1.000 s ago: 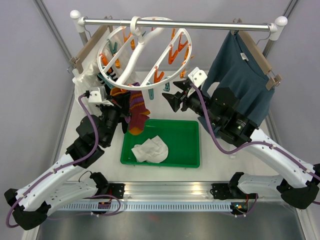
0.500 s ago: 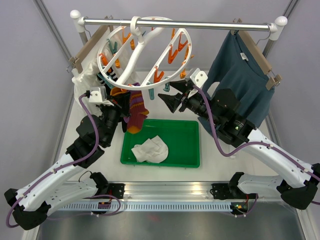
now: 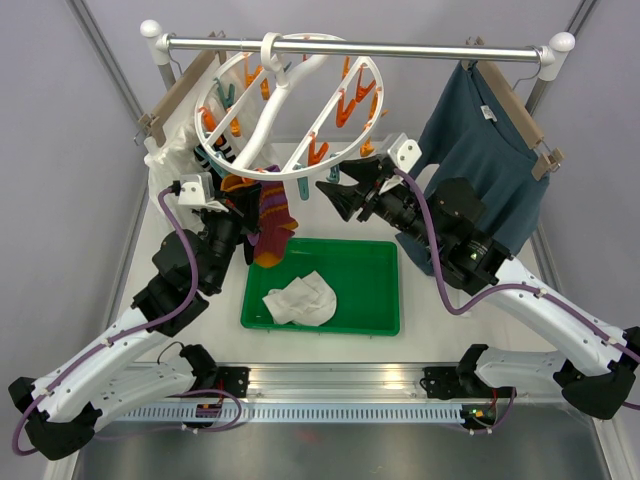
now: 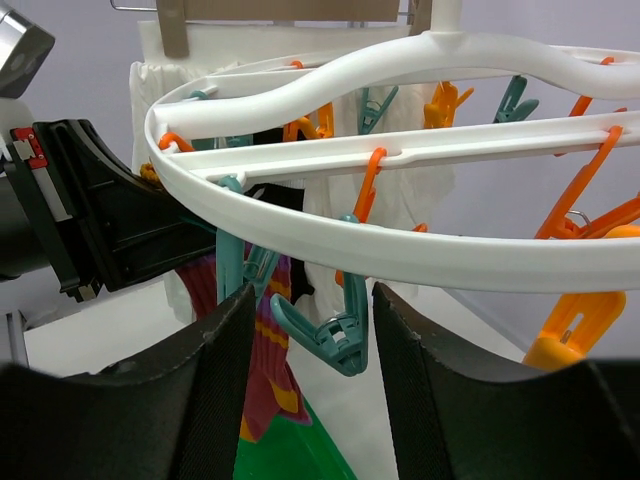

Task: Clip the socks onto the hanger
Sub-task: Open the clamp at the hanger.

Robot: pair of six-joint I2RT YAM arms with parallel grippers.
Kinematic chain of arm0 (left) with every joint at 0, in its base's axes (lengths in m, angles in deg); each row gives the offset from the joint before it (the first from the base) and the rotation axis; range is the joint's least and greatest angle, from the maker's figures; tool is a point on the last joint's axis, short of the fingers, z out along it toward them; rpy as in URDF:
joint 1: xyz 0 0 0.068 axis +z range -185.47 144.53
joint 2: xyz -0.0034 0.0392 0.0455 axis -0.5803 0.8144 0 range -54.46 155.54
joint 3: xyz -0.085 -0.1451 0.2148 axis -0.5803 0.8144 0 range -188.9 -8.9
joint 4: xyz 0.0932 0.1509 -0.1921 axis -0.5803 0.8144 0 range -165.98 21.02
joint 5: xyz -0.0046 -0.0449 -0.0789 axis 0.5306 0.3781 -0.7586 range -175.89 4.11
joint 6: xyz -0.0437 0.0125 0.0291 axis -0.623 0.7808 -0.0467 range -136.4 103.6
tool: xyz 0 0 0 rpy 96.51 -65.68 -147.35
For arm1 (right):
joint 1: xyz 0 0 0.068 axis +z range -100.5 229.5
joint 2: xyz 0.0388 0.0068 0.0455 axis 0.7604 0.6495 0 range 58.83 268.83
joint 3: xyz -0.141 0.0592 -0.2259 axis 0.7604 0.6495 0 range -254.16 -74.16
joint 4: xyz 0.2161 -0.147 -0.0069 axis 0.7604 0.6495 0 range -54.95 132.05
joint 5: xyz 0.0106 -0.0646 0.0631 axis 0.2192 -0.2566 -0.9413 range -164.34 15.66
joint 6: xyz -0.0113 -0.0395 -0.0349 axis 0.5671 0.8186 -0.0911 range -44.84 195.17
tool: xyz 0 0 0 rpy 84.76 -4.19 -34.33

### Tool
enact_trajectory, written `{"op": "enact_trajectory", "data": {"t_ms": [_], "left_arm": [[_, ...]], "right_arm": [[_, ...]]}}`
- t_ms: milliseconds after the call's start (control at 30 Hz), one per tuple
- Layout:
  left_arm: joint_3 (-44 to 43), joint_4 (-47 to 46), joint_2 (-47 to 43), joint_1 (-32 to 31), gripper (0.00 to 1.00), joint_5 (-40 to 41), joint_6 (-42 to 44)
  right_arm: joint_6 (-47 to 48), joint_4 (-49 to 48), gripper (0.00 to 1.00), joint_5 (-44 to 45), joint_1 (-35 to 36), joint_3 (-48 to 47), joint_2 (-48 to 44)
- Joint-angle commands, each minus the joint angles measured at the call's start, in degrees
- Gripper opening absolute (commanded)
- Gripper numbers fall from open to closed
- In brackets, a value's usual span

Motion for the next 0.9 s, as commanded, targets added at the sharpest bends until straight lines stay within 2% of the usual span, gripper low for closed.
{"op": "enact_trajectory", "data": {"t_ms": [0,133,233,267,333,400,433,467,500,667,867], "left_arm": [[-2.4,-0.5,-0.3,0.0,0.02,-1.2,1.8],[-2.3,-0.4,-0.2,0.0,0.02,-1.6,1.5],[-2.1,-0.1,-0.2,0.0,0.02,-2.0,1.2],[-2.0,0.1,-0.3,0.0,0.02,-2.4,1.1],[-1.8,0.6,-0.3,0.0,0.02,-2.9,0.8],[-1.1,0.6,-0.5,0.0,0.02,-4.4,1.0],[-0.8,0.5,-0.7,0.0,0.02,-5.4,1.2],[-0.5,0.3,-0.8,0.0,0.02,-8.1,1.5],[0.4,0.3,-1.3,0.0,0.02,-10.2,2.5],[3.5,-0.8,-2.9,0.0,0.02,-24.7,5.8],[4.3,-0.7,-2.1,0.0,0.02,-33.3,6.1]], "right_arm": [[-1.3,-3.5,0.55,-1.1,-0.3,0.1,-1.2],[-2.0,-2.9,0.47,-0.8,-0.3,-0.5,-0.9],[-2.7,-2.5,0.37,-0.9,-0.3,-0.9,-0.5],[-2.7,-1.9,0.30,-0.8,-0.3,-0.9,-0.3],[-2.7,-1.6,0.23,-0.8,-0.3,-1.2,-0.3],[-5.2,-0.6,0.10,-0.5,-0.3,-2.3,0.3],[-5.6,0.0,0.10,-0.5,-0.4,-2.8,0.3],[-6.4,1.0,0.03,-0.2,-0.4,-3.3,0.8],[-6.9,1.7,0.00,0.4,-0.3,-3.8,0.9],[-8.4,4.0,0.00,0.9,-0.3,-5.5,1.7],[-9.3,5.0,0.00,0.4,-0.3,-6.0,1.8]]}}
